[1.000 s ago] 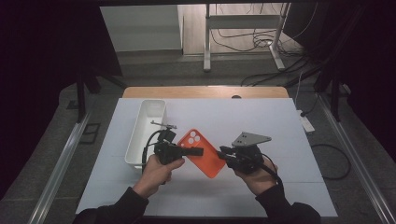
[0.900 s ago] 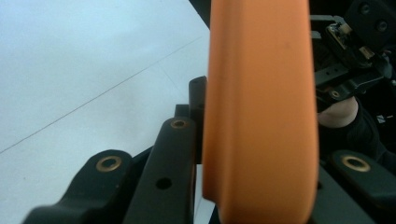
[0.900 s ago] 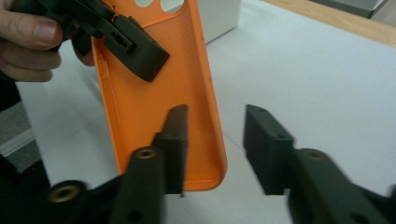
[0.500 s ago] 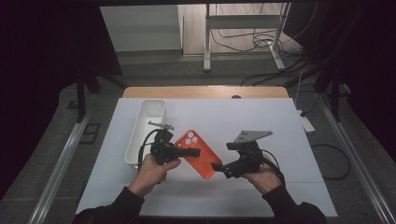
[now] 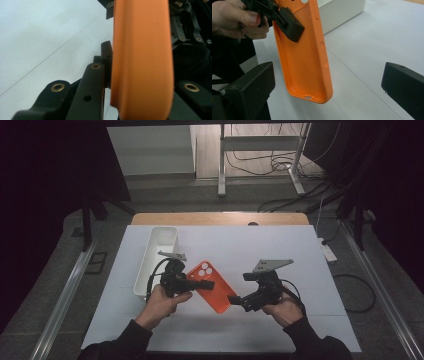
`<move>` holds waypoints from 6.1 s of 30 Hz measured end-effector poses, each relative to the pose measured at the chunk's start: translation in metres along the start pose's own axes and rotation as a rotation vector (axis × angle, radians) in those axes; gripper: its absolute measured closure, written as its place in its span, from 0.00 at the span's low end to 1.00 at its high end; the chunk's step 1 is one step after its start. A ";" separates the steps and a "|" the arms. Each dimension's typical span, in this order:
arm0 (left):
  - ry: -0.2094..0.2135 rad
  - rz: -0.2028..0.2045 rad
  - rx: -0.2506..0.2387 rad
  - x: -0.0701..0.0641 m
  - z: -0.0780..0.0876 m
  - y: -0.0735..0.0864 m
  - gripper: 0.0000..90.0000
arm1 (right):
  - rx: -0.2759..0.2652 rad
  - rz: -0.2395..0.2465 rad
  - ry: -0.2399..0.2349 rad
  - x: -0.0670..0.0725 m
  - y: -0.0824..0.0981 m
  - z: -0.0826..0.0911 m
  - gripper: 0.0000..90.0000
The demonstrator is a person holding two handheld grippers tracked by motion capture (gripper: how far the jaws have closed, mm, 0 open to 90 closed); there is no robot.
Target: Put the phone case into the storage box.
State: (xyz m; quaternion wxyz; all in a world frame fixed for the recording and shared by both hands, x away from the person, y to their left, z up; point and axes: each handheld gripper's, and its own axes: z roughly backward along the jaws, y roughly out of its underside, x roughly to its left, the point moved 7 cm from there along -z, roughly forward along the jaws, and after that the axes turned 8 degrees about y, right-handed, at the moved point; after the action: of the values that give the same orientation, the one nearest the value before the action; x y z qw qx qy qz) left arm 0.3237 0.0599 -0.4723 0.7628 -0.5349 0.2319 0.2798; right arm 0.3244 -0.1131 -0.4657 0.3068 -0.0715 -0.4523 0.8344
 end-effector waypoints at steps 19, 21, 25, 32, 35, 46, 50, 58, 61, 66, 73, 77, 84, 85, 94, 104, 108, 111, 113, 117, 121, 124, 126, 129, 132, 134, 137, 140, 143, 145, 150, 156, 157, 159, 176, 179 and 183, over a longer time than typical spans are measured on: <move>0.064 -0.069 0.029 -0.015 -0.006 -0.002 0.93 | 0.112 -0.012 -0.093 0.018 0.008 -0.015 0.04; 0.066 -0.075 0.033 -0.016 -0.007 -0.002 0.93 | 0.119 -0.005 -0.090 0.019 0.009 -0.016 0.11; 0.077 -0.082 0.040 -0.018 -0.009 -0.002 0.93 | 0.127 -0.015 -0.122 0.020 0.009 -0.016 0.31; 0.077 -0.103 0.068 -0.019 -0.011 -0.001 0.93 | 0.146 0.000 -0.181 0.028 0.012 -0.017 0.61; 0.078 -0.097 0.069 -0.019 -0.013 0.000 0.92 | 0.161 -0.012 -0.221 0.030 0.013 -0.016 0.75; 0.095 -0.102 0.038 -0.024 -0.010 -0.004 0.77 | 0.164 0.014 -0.295 0.037 0.011 -0.011 0.94; 0.055 -0.119 0.028 -0.023 -0.009 -0.006 0.68 | 0.136 0.017 -0.269 0.035 0.009 -0.009 0.94; -0.049 -0.153 0.012 -0.020 -0.004 -0.010 0.46 | 0.104 0.011 -0.196 0.027 0.006 -0.007 0.94; -0.080 -0.164 0.009 -0.019 -0.002 -0.011 0.37 | 0.107 0.012 -0.178 0.025 0.007 -0.007 0.94; -0.138 -0.169 -0.006 -0.015 0.002 -0.013 0.24 | 0.119 -0.005 -0.133 0.020 0.009 -0.008 0.94; -0.248 -0.175 -0.011 -0.009 0.010 -0.015 0.06 | 0.093 -0.023 -0.079 0.012 0.006 -0.005 0.94; -0.313 -0.181 0.007 -0.008 0.014 -0.015 0.03 | 0.077 -0.018 -0.035 0.009 0.005 -0.003 0.94; -0.417 -0.189 0.054 -0.002 0.016 -0.012 0.00 | 0.062 0.006 0.026 0.005 0.005 -0.002 0.94; -0.422 -0.187 0.055 -0.002 0.016 -0.012 0.00 | 0.063 0.008 0.031 0.005 0.005 -0.002 0.94; -0.424 -0.179 0.063 -0.003 0.012 -0.011 0.00 | 0.058 0.029 0.066 0.005 0.005 -0.004 0.94; -0.413 -0.155 0.040 -0.006 0.010 -0.013 0.08 | 0.057 0.060 0.086 0.012 0.004 -0.007 0.94; -0.385 -0.126 0.039 -0.006 0.010 -0.013 0.22 | 0.056 0.074 0.094 0.014 0.004 -0.008 0.94; -0.365 -0.104 0.047 -0.007 0.008 -0.013 0.33 | 0.056 0.083 0.100 0.015 0.004 -0.008 0.94; -0.354 -0.094 0.054 -0.008 0.008 -0.012 0.43 | 0.055 0.085 0.104 0.016 0.004 -0.008 0.94; -0.337 -0.081 0.050 -0.009 0.008 -0.012 0.58 | 0.054 0.087 0.103 0.017 0.004 -0.008 0.94; -0.322 -0.074 0.051 -0.011 0.008 -0.012 0.70 | 0.056 0.093 0.103 0.018 0.004 -0.009 0.94; -0.314 -0.067 0.049 -0.010 0.008 -0.012 0.77 | 0.054 0.099 0.105 0.019 0.003 -0.009 0.94; -0.303 -0.049 0.044 -0.010 0.009 -0.011 0.82 | 0.052 0.103 0.108 0.021 0.003 -0.010 0.94; -0.296 -0.036 0.040 -0.009 0.009 -0.011 0.91 | 0.052 0.106 0.118 0.022 0.003 -0.010 0.94; -0.298 -0.028 0.041 -0.009 0.009 -0.010 0.96 | 0.054 0.107 0.120 0.022 0.003 -0.010 0.94; -0.287 -0.016 0.039 -0.008 0.010 -0.009 0.97 | 0.056 0.109 0.118 0.022 0.003 -0.010 0.94; -0.268 0.008 0.035 -0.007 0.011 -0.008 0.99 | 0.063 0.114 0.119 0.023 0.004 -0.012 0.94; -0.249 0.031 0.024 -0.008 0.012 -0.009 0.99 | 0.063 0.112 0.120 0.023 0.004 -0.012 0.94; -0.235 0.042 0.014 -0.008 0.012 -0.009 0.99 | 0.062 0.113 0.117 0.022 0.005 -0.012 0.93; -0.224 0.055 -0.001 -0.008 0.012 -0.009 0.99 | 0.064 0.116 0.118 0.022 0.005 -0.013 0.93; -0.221 0.085 -0.018 -0.008 0.011 -0.010 0.99 | 0.066 0.103 0.117 0.021 0.007 -0.016 0.88; -0.234 0.095 -0.020 -0.008 0.009 -0.010 0.99 | 0.062 0.098 0.129 0.021 0.006 -0.016 0.79; -0.236 0.097 -0.022 -0.008 0.008 -0.010 0.99 | 0.062 0.098 0.129 0.021 0.006 -0.017 0.77; -0.240 0.097 -0.020 -0.008 0.008 -0.010 0.99 | 0.063 0.104 0.130 0.021 0.006 -0.018 0.72; -0.285 0.095 -0.011 -0.006 0.006 -0.009 0.99 | 0.077 0.106 0.114 0.023 0.006 -0.024 0.25; -0.300 0.090 -0.011 -0.005 0.008 -0.009 0.99 | 0.080 0.107 0.122 0.023 0.007 -0.025 0.19; -0.318 0.078 -0.008 -0.003 0.012 -0.009 0.99 | 0.094 0.093 0.135 0.022 0.009 -0.024 0.12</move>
State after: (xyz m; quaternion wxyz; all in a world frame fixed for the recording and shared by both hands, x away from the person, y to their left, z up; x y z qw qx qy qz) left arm 0.3280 0.0683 -0.4603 0.7762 -0.4776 0.1275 0.3914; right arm 0.3124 -0.0871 -0.4834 0.3004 -0.1342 -0.3871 0.8613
